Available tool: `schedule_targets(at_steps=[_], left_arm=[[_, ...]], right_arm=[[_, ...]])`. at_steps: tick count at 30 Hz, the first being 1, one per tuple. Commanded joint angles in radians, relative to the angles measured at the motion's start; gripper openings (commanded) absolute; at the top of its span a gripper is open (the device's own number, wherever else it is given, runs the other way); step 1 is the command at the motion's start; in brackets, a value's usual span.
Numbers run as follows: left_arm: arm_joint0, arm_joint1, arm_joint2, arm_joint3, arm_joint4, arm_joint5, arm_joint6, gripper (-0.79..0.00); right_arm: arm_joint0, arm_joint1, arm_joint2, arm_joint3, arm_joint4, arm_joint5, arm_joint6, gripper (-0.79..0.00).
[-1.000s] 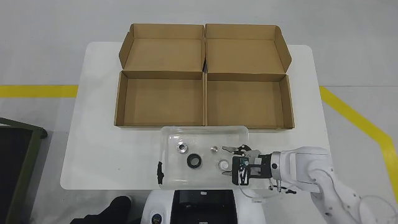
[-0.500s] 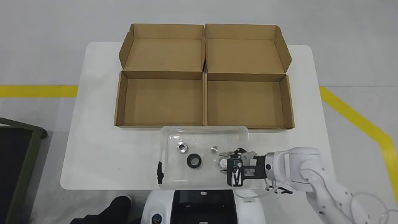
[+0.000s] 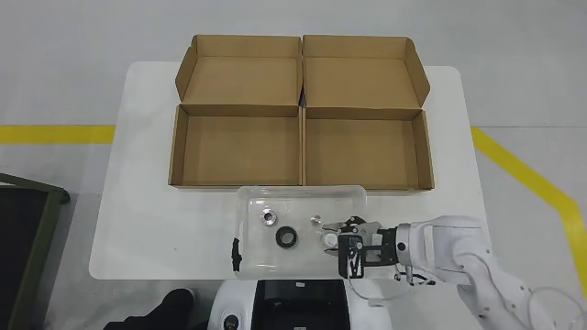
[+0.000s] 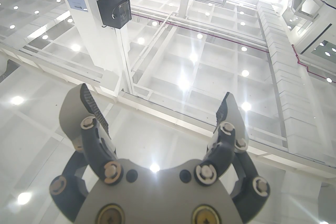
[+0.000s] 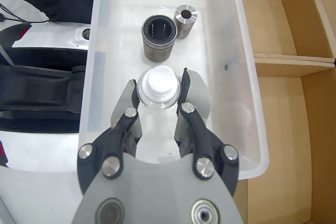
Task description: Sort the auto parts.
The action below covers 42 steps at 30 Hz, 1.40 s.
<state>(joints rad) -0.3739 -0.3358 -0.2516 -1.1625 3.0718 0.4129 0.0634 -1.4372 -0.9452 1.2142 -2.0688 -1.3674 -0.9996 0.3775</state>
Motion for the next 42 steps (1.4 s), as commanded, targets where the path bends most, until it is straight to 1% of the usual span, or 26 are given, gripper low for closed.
schedule_targets(at_steps=[1,5,9,18,23,27,34,42], left_arm=[[0.0,0.0,0.0,0.0,0.0,0.0,0.0,0.0],[0.0,0.0,0.0,0.0,0.0,0.0,0.0,0.0],[0.0,0.0,0.0,0.0,0.0,0.0,0.0,0.0],[0.0,0.0,0.0,0.0,0.0,0.0,0.0,0.0],[0.0,0.0,0.0,0.0,0.0,0.0,0.0,0.0],[0.0,0.0,0.0,0.0,0.0,0.0,0.0,0.0],[0.0,0.0,0.0,0.0,0.0,0.0,0.0,0.0],[0.0,0.0,0.0,0.0,0.0,0.0,0.0,0.0]], right_arm=[[-0.004,0.003,0.012,-0.014,0.01,-0.003,-0.004,-0.785],[-0.01,0.007,0.033,-0.034,0.053,-0.013,-0.045,-0.785],[-0.018,0.008,0.049,-0.043,0.081,0.0,-0.097,-0.785],[-0.013,-0.003,0.018,-0.003,0.116,0.102,-0.246,-0.785],[0.028,-0.015,-0.013,0.03,0.161,0.142,-0.323,-0.785],[0.07,-0.023,-0.03,0.046,0.202,0.164,-0.359,-0.785],[0.14,-0.036,-0.038,0.051,0.283,0.194,-0.404,-0.785],[0.209,-0.046,-0.028,0.034,0.334,0.222,-0.421,-0.785]])
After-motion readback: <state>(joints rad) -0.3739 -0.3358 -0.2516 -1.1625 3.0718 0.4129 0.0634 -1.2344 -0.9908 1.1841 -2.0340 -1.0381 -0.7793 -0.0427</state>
